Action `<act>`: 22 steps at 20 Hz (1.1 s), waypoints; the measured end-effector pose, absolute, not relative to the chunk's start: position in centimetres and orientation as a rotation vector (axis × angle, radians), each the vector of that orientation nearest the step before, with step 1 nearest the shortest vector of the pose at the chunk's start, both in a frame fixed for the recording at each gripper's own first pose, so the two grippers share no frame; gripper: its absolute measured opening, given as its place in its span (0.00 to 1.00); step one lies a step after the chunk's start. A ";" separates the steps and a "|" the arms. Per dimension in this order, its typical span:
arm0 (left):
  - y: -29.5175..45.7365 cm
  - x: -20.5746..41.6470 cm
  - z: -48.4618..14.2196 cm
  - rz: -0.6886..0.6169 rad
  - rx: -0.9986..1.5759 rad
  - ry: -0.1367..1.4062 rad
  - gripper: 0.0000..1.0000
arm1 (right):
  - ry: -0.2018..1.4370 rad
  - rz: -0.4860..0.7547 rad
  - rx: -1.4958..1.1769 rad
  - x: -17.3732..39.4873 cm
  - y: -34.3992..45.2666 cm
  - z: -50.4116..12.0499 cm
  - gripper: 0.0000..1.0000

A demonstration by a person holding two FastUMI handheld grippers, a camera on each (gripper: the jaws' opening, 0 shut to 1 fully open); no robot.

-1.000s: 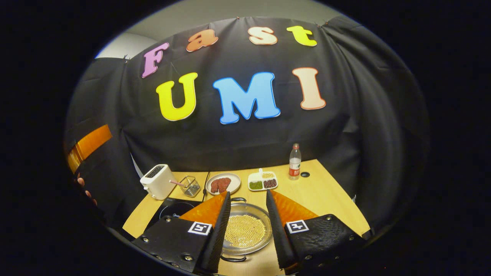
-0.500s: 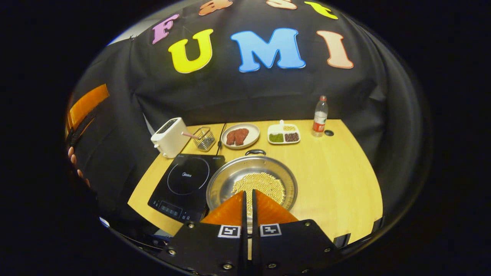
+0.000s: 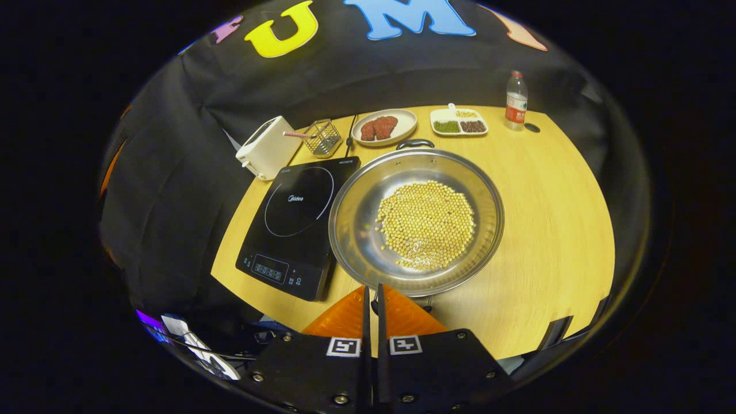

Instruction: First push the handle of the pot to place it horizontally, then grasp the pot with both hands and set it on the induction cooktop.

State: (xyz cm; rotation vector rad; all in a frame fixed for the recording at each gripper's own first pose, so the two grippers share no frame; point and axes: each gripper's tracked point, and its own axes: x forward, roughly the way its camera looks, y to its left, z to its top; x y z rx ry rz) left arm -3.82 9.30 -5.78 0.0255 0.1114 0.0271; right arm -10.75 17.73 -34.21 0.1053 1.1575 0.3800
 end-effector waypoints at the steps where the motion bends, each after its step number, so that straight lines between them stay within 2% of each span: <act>1: 9.5 -3.8 -6.0 0.035 0.024 0.116 0.98 | 1.183 0.385 0.129 -11.0 18.2 -34.9 0.05; 9: 11.2 -4.6 -6.7 0.090 0.031 0.140 0.96 | 1.310 0.400 0.216 -11.5 21.8 -39.4 0.04; 18: 12.5 -4.3 -7.4 0.113 0.035 0.160 0.96 | 1.350 0.321 0.325 -10.3 21.8 -43.7 0.05; 19: 12.6 -4.4 -7.5 0.114 0.037 0.160 0.97 | 1.354 0.310 0.356 -10.3 21.8 -43.5 0.01; 21: 12.5 -4.1 -7.3 0.105 0.029 0.153 0.95 | 1.354 0.289 0.395 -10.3 21.5 -43.6 0.01; 22: 12.5 -4.0 -7.3 0.097 0.026 0.151 0.99 | 1.353 0.282 0.400 -10.2 21.3 -43.6 0.01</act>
